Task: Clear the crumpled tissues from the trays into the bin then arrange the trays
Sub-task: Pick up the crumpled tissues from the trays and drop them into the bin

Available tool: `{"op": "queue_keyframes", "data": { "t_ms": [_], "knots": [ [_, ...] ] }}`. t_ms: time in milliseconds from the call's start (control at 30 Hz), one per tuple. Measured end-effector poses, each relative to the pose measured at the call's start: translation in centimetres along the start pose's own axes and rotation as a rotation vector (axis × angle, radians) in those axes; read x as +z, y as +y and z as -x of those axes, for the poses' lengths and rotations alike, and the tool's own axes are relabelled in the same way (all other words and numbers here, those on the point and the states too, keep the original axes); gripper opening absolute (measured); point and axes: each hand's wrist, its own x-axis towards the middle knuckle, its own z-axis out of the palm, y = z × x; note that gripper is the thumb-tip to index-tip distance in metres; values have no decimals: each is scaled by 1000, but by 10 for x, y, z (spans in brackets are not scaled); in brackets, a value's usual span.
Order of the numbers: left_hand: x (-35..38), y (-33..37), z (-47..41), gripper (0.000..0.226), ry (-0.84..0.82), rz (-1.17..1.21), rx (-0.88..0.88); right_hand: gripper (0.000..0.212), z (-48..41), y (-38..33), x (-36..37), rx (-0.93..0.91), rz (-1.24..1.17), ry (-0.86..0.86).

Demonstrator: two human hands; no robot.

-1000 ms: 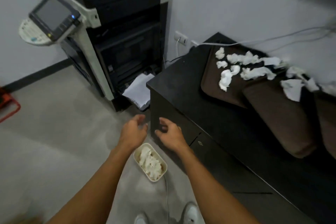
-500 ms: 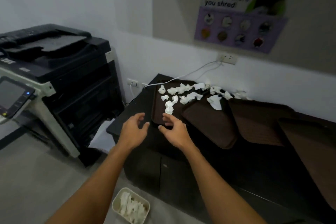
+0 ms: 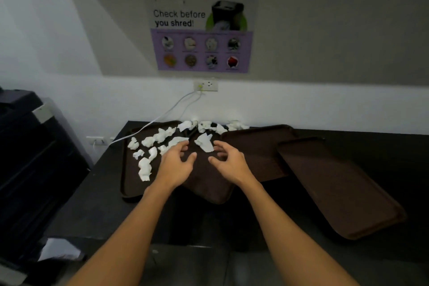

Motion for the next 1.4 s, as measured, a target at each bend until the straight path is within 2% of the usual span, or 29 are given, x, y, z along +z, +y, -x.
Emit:
{"op": "queue_keyframes", "data": {
  "t_ms": [167,367,833,1133,1267,1400],
  "knots": [
    [43,30,-44,50,-22,-14,31,58,-41,21,-50,22,14,50],
    [79,39,-97,46,-26,-13,-5,59,-99,47,-84,49,24,16],
    [108,-14,-162,45,37,-136,-168,56,-184,96,-70,84,60,-156],
    [141,-46,-204,48,-62,-258,-152,57,-212,120,-67,119,106,-208],
    [157,-64,-225,51,-189,-392,-169,56,-218,130,-70,132,94,-174],
    [172,-73,-232,34,-248,-522,-144,55,-220,142,-73,153,73,-158]
  ]
}}
